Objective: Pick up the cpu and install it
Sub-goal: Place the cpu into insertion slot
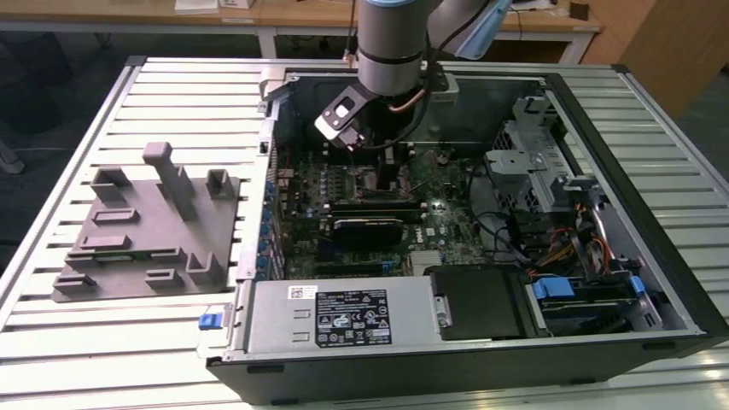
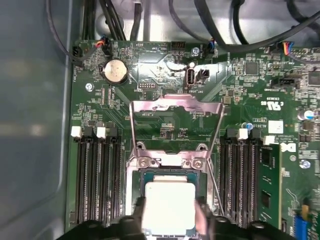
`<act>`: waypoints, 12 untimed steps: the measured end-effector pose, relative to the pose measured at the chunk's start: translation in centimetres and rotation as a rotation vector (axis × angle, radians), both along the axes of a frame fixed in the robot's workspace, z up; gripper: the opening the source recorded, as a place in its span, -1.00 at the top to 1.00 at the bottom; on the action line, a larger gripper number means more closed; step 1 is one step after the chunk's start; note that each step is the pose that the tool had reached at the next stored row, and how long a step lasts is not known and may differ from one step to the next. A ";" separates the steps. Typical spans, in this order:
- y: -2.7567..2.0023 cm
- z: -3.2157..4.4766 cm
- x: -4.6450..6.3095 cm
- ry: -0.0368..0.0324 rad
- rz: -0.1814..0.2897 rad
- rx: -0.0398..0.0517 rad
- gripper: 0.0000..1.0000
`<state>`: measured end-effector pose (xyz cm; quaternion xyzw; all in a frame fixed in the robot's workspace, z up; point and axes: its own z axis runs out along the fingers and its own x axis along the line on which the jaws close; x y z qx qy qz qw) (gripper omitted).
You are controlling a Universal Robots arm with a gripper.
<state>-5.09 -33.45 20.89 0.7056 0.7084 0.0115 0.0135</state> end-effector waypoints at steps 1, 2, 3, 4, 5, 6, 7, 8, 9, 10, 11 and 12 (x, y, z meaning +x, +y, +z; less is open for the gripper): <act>0.00 0.16 0.0 0.0007 0.000 0.0001 -0.07; 0.00 0.32 0.0 0.0014 0.000 0.0000 0.05; 0.00 0.45 0.0 0.0022 0.000 0.0000 0.16; 0.00 0.58 0.0 0.0028 0.000 -0.0001 0.16; 0.00 0.71 0.0 0.0032 0.000 -0.0001 0.28; 0.00 0.84 0.0 0.0036 0.000 0.0000 0.40; 0.00 0.96 0.0 0.0037 0.000 0.0001 0.51; 0.00 1.09 0.0 0.0039 0.000 0.0001 0.51; 0.00 1.21 0.0 0.0041 0.000 0.0000 0.63; 0.00 1.34 0.0 0.0044 0.000 0.0000 0.63; 0.00 1.48 0.0 0.0046 0.000 0.0000 0.75; 0.00 1.61 0.0 0.0050 0.000 0.0000 0.75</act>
